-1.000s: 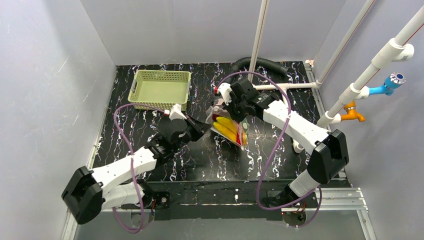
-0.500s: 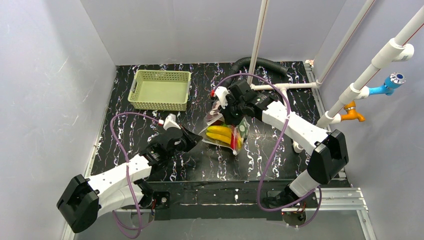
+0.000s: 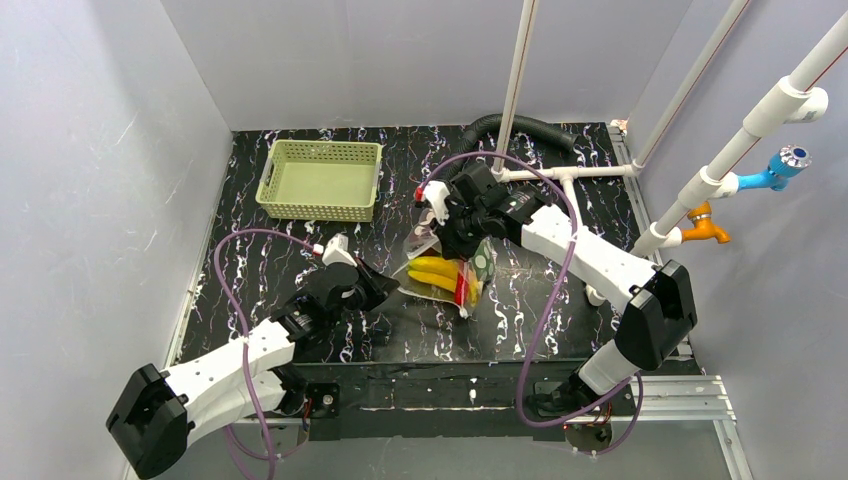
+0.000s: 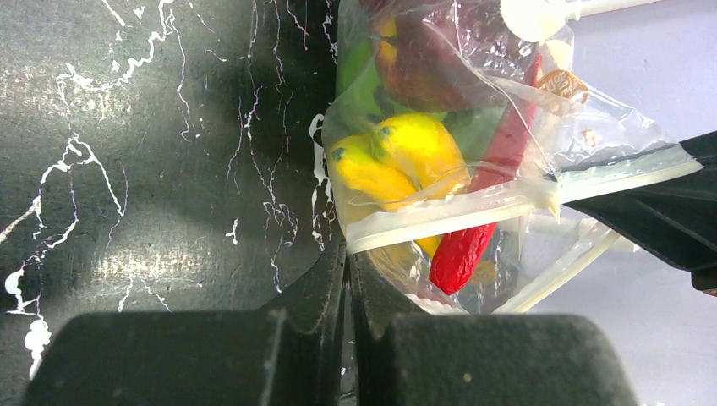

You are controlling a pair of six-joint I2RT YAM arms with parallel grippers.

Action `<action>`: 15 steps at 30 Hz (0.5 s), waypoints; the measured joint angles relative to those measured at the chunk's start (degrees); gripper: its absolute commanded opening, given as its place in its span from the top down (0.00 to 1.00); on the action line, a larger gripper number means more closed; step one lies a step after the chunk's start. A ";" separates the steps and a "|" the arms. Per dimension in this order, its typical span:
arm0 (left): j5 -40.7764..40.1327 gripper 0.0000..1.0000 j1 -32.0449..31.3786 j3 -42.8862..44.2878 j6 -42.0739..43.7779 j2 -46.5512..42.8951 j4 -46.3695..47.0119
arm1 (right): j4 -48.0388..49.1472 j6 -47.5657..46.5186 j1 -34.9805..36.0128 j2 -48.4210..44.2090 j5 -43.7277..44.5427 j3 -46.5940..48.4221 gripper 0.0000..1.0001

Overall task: Open the zip-top bag and remove the fake food
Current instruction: Open the zipper of the food storage bag at the center of the board.

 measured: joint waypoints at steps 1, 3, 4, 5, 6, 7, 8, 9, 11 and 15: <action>0.11 0.98 0.00 -0.28 0.07 -0.24 0.07 | -0.11 -0.09 0.31 0.00 0.02 0.00 0.99; 0.39 0.97 0.00 -0.59 0.46 -0.52 0.13 | -0.48 -0.55 0.87 0.00 0.70 0.09 0.99; 0.42 0.97 0.02 -0.66 0.66 -0.59 0.13 | -0.55 -1.03 1.31 0.00 1.40 0.15 0.99; 0.44 0.97 0.02 -0.70 0.87 -0.61 0.11 | -0.76 -1.42 1.77 0.00 2.19 0.33 0.99; 0.48 0.96 0.02 -0.76 1.07 -0.61 0.13 | -0.76 -1.86 2.27 0.00 3.10 0.42 0.99; 0.50 0.96 0.04 -0.87 1.22 -0.61 0.13 | -0.79 -2.51 2.80 -0.04 4.15 0.48 0.99; 0.59 0.95 0.07 -0.96 1.33 -0.61 0.15 | -0.81 -3.02 3.32 -0.04 5.14 0.52 0.99; 0.68 0.93 0.11 -1.09 1.49 -0.61 0.15 | -0.81 -3.63 3.87 -0.07 6.25 0.55 0.99; 0.90 0.88 0.22 -1.31 1.66 -0.61 0.26 | -0.87 -4.74 4.72 -0.07 8.22 0.55 0.99; 2.14 0.78 0.33 -2.05 2.58 -0.59 1.18 | -0.90 -6.54 5.68 -0.11 11.10 0.55 0.99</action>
